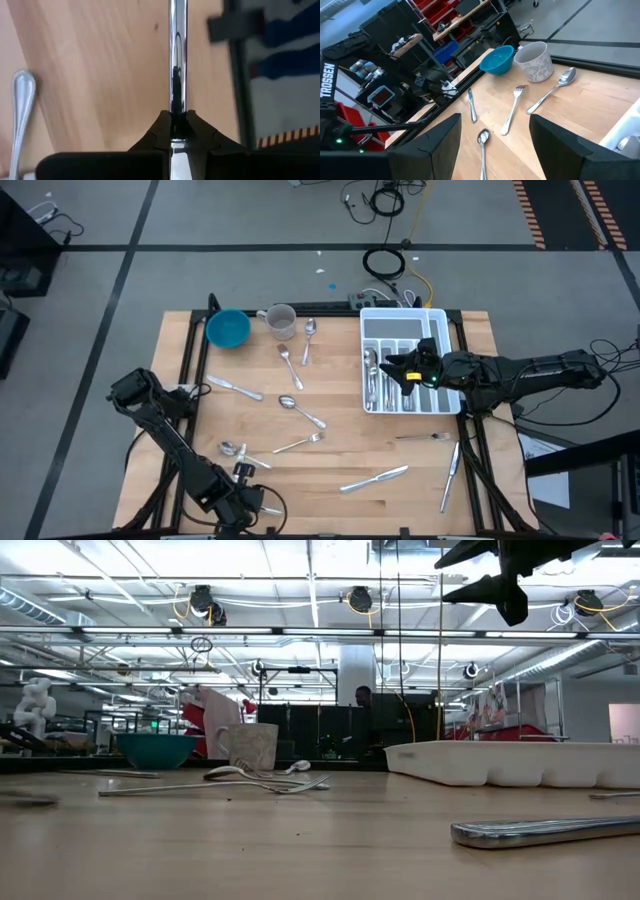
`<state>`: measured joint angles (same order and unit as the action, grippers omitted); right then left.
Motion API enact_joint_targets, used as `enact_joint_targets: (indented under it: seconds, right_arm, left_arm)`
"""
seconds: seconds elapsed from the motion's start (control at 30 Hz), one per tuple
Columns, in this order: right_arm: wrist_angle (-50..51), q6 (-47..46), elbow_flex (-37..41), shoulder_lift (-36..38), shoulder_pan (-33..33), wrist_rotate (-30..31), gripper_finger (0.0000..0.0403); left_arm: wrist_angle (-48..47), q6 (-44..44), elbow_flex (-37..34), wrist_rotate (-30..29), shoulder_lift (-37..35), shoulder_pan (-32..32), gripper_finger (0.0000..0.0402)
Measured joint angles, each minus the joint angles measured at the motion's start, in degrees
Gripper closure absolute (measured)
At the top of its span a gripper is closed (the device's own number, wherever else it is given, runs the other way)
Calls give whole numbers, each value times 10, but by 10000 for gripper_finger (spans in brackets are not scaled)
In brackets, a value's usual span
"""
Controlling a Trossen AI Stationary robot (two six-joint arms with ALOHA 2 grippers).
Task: Sort silverware
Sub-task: Put the table knife in the silverware tray
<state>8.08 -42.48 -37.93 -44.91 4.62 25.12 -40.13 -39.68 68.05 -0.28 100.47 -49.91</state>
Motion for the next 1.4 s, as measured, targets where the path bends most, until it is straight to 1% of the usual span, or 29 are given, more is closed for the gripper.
enact_joint_targets:
  seconds: [0.07,0.13,0.2,0.3,0.5,0.63,0.73,0.8,0.87,0.93,1.0,1.1,1.17,1.27,1.4]
  right_arm:
    - [0,2,0,0,0,0,177]
    - [0,2,0,0,0,0,177]
    - [0,2,0,0,0,0,177]
    - [0,-1,0,0,0,0,177]
    - [-10,-5,1,3,0,0,177]
    - [-62,16,1,14,0,0,177]
    - [-115,48,1,29,0,0,177]
    - [-139,69,1,40,0,1,177]
    - [-143,82,1,51,0,1,177]
    - [-131,93,1,62,0,4,177]
    - [-89,104,1,72,0,8,177]
    - [24,99,1,81,0,48,177]
    - [97,68,1,82,-7,52,177]
    - [151,16,1,74,-25,19,177]
    - [160,-1,1,45,-50,-30,176]
  left_arm:
    - [-1,4,15,-29,0,4,372]
    - [-16,33,34,-70,0,15,372]
    - [-47,75,53,-113,-1,35,372]
    - [-82,168,75,-142,-1,85,372]
    - [-77,411,99,-154,-2,225,372]
    - [-44,569,114,-156,-2,328,372]
    - [-3,680,126,-146,-2,402,372]
    - [35,747,132,-125,-2,447,372]
    - [74,804,136,-102,0,488,372]
    - [106,855,142,-82,5,523,372]
    - [116,903,150,-69,12,549,372]
    - [118,979,166,-57,23,577,372]
    - [113,1040,178,-53,30,587,372]
    - [113,1123,190,-51,41,592,372]
    - [107,1197,217,-50,76,591,372]
